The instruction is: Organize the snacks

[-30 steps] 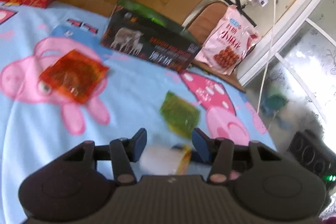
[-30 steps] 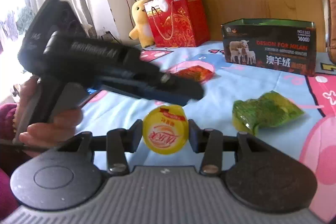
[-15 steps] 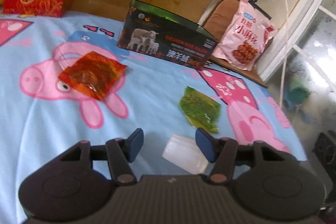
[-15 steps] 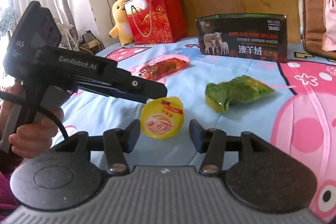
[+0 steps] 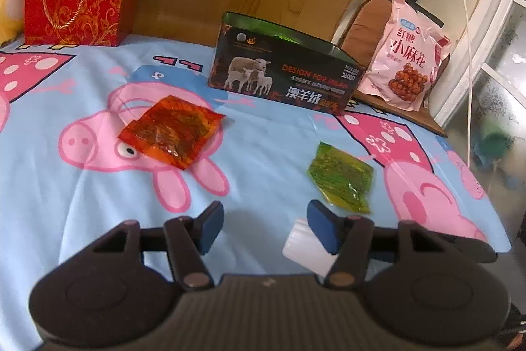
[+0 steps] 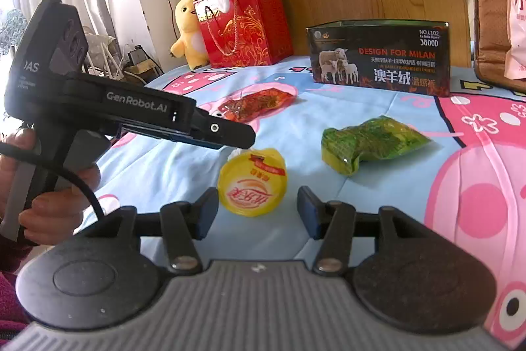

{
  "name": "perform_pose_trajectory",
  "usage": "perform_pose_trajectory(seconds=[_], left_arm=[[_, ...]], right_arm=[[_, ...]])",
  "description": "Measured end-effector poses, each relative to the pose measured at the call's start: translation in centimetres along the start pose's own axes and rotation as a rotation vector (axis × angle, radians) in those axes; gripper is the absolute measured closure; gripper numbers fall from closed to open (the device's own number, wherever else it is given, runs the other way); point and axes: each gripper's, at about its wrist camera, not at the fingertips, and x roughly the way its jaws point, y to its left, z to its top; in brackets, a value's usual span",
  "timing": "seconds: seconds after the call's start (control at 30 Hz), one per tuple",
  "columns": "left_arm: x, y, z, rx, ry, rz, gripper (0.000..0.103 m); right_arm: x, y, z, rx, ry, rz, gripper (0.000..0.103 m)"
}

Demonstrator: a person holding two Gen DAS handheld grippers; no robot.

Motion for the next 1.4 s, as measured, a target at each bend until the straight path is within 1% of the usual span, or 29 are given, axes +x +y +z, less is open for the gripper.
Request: perform_pose_trajectory(seconds=[0.2,0.3,0.47,0.63,0.87,0.93,1.1,1.13,1.2,1.4], left_arm=[[0.1,0.0,0.0,-0.002,-0.001,-0.001,0.043],[0.1,0.1,0.0,-0.004,0.0,-0.002,0.043],[0.2,0.3,-0.1,-0.008,-0.002,-0.001,0.039],[0.3,0.6,-0.2,-0.012,-0.007,-0.002,0.033],[0.3,0.9,-0.3,-0.02,-0.014,-0.012,0.031],[0.4,1.0,-0.4,-0.023,-0.016,-0.005,0.023],[0.4,0.8,-0.7,-0.013,-0.021,-0.006,0.013],[0.5,0.8,-0.7,-0.01,-0.021,-0.005,0.007],[0.6,0.9,-0.7,-0.008,-0.017,-0.01,0.002],[0.7,1.1,-0.5,-0.016,-0.011,-0.025,0.0]], right_arm=[[0.0,-0.2,0.0,-0.004,0.002,0.003,0.047],[0.1,0.3,0.0,-0.022,0.003,-0.015,0.047],[0.2,1.0,-0.2,-0.061,0.009,-0.031,0.047],[0.3,1.0,-0.2,-0.073,0.012,-0.035,0.046],[0.4,1.0,-0.2,-0.084,0.014,-0.039,0.046],[0.4,1.1,-0.2,-0.087,0.015,-0.039,0.045],[0.5,1.2,-0.2,-0.096,0.017,-0.043,0.045],[0.5,1.3,-0.2,-0.097,0.017,-0.044,0.044],[0.5,1.2,-0.2,-0.1,0.018,-0.043,0.044],[0.5,1.2,-0.2,-0.113,0.02,-0.047,0.042]])
